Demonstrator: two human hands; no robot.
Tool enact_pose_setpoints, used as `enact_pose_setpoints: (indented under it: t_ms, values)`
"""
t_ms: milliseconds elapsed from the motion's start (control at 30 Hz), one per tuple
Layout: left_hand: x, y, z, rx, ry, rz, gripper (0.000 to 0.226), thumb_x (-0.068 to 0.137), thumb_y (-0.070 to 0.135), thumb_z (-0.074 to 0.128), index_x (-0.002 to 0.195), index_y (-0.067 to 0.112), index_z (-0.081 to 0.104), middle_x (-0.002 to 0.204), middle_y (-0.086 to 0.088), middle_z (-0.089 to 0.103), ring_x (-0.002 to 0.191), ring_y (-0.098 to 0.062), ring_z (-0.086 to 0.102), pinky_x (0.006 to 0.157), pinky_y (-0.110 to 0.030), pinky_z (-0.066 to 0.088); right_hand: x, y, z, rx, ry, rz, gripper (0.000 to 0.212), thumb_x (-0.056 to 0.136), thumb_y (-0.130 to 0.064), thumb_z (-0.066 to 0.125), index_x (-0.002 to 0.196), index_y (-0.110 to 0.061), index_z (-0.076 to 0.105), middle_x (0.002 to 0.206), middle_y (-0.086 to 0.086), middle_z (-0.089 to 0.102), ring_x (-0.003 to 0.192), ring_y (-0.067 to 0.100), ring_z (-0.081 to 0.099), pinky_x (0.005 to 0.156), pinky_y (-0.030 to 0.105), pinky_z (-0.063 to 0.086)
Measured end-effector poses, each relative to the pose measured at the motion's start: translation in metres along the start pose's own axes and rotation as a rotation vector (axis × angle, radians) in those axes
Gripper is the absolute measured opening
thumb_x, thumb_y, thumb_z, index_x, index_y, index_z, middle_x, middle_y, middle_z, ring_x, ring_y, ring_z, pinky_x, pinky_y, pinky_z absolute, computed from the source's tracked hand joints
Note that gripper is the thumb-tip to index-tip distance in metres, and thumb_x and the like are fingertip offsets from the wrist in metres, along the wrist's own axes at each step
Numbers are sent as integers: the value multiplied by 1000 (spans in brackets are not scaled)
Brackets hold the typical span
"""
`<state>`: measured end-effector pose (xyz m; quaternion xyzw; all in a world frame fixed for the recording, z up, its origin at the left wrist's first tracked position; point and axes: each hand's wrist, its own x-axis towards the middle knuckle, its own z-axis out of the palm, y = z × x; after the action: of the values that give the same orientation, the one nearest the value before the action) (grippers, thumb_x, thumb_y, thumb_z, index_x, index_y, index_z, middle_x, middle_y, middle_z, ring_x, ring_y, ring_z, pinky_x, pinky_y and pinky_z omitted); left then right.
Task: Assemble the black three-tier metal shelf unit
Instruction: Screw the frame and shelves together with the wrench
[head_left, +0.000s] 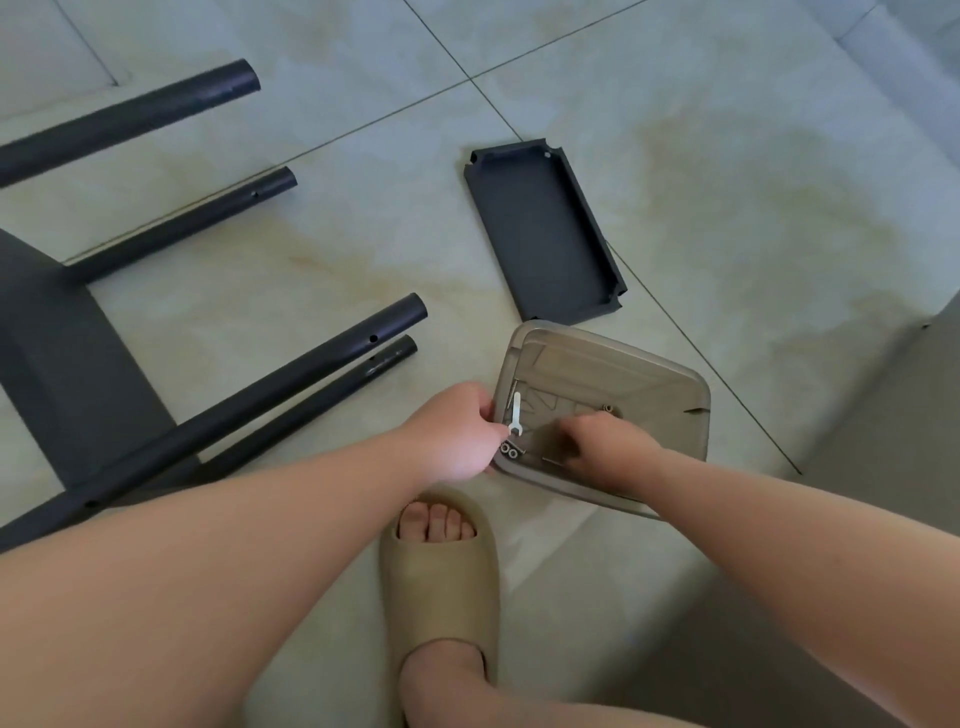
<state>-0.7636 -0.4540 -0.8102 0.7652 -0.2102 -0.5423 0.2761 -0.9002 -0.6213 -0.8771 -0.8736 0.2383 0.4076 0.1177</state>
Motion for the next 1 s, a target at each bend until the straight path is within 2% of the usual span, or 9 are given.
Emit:
enact_pose_setpoints:
  t_ms: [133,233,333,533,700,767,867,933,1000]
  values:
    - [-4,-4,-7,-25,40,6,21,99,15,56,79,22,57,81,-4,69,81,-23,73,59,-26,48,9,-13,-1,-60,-31,-21,28,94,-20,56,122,-17,59,127,10,62,115,31,61,88,38,52]
    - [-4,-6,-10,-21,46,-3,15,98,17,57,83,19,58,86,-8,72,81,-24,73,75,-33,56,11,-21,-4,-128,-46,-23,27,95,-16,52,120,-15,62,122,12,64,110,33,65,84,37,52]
    - [-3,-7,-11,-19,53,-4,8,97,19,58,93,14,60,90,-10,73,85,-26,72,88,-43,55,11,-25,-7,-184,-43,-25,26,95,-15,50,118,-13,63,121,13,64,109,34,65,84,39,54]
    - [-4,-10,-10,2,59,-4,12,97,20,58,86,19,60,93,-12,73,90,-28,71,91,-46,54,9,-32,-10,-217,-41,-20,21,92,-19,53,109,-16,64,116,8,67,104,30,67,75,33,51]
    - [-1,-14,-14,-16,62,-6,12,97,20,59,95,10,65,94,-14,73,91,-31,71,92,-49,54,0,-30,-24,-63,-7,22,8,86,-29,59,91,-24,61,97,0,64,86,26,62,70,29,46]
    - [-4,-14,-17,-9,52,-16,20,97,23,61,109,8,64,103,-14,71,96,-31,70,94,-46,53,-6,-30,-33,-5,24,46,8,85,-28,62,87,-22,57,91,0,60,82,26,59,69,30,47]
    - [-17,-10,-30,61,17,-75,53,97,33,62,142,13,44,132,-12,58,119,-29,60,102,-40,47,-18,-31,-50,64,50,53,10,86,-22,61,82,-19,52,88,4,59,81,29,60,67,32,50]
    - [-30,-5,-46,140,12,-84,60,97,32,61,149,12,38,140,-14,54,127,-30,55,107,-40,43,-30,-35,-67,82,70,-1,13,89,-20,60,80,-21,52,90,5,63,85,29,62,71,35,53]
    - [-49,-1,-66,193,68,-62,50,95,28,61,141,13,46,131,-13,59,120,-29,58,102,-37,46,-47,-45,-88,76,104,-69,13,93,-20,60,83,-24,52,98,5,67,89,28,64,77,37,56]
